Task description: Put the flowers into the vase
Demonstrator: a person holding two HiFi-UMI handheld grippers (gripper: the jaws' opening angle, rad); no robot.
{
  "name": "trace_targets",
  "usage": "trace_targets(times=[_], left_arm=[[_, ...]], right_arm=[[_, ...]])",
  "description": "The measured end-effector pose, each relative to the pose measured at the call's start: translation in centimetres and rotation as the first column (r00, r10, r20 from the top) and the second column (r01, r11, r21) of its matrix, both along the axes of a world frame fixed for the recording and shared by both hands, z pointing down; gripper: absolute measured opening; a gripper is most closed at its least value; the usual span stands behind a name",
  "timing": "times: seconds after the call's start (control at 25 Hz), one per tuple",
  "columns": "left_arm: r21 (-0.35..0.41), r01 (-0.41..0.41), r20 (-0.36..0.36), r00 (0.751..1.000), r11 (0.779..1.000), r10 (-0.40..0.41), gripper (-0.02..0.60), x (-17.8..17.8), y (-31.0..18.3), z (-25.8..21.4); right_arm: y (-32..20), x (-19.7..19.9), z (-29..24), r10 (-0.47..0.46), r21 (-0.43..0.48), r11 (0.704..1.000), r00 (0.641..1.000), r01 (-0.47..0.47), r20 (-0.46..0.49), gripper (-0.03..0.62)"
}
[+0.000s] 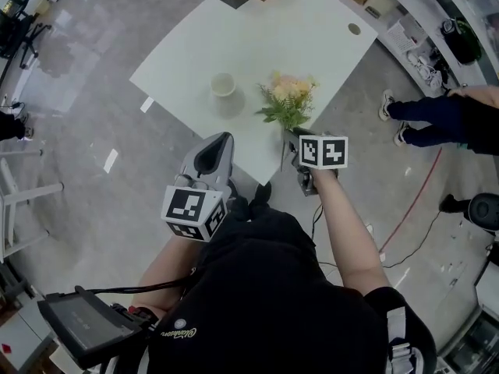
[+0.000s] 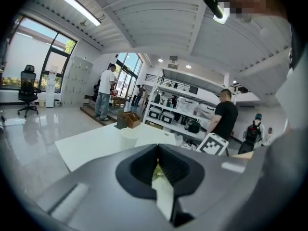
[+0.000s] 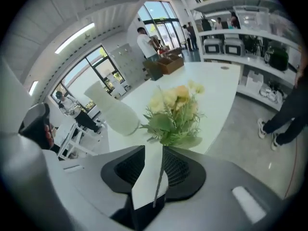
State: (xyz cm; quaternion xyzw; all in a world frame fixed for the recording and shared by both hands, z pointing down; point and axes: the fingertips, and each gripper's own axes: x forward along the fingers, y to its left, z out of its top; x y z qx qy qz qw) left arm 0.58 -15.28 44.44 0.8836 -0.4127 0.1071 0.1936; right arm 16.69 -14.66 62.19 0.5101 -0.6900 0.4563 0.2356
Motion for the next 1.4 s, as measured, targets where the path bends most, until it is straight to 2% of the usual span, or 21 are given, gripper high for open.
trace_targets(times=[0.2,0.48,0.56,0.76,1.04,1.4], left_arm=[[-0.011,0.02,-0.004,1.0,1.0,-0.02,0.008,-0.6,-0.2,0.5],[-0.011,0.032,-0.007,0.999,0.999,-0.032,0.008,-0.8,-0.3,0.5],[-0.007,0.033,-0.004,0.999,0.999,-0.033,0.008,-0.7,-0.4,0.4],[-0.009,0.043,-0.003,0.999,0.999,-0.043,0.008,-1.2,-0.6,0.4],[-0.015,0.042,0.0,0.999,0.999,-0.042,0.008,-1.5,-0.5,0.6],[-0.001,0.036,-0.001,0.999,0.999,-0.036,0.008,-1.5,-0.4,0.2]], right_arm=[[0.5,-0.1,4.1,0.045,-0.234,0.972,0.987,-0.007,0.156,0.169],[-0.8,-0.4,5.7,0.032,-0.36,0.932,0.982,0.039,0.188,0.169],[-0.9,-0.4,6.1,0.027,-0.385,0.922,0.983,0.047,0.183,0.15],[-0.9,-0.2,7.3,0.008,-0.424,0.905,0.992,0.048,0.129,0.115],[-0.7,-0.1,7.7,-0.006,-0.433,0.901,0.997,0.036,0.071,0.058],[-1.1,0.0,5.8,0.022,-0.357,0.934,0.998,0.004,0.067,0.043]])
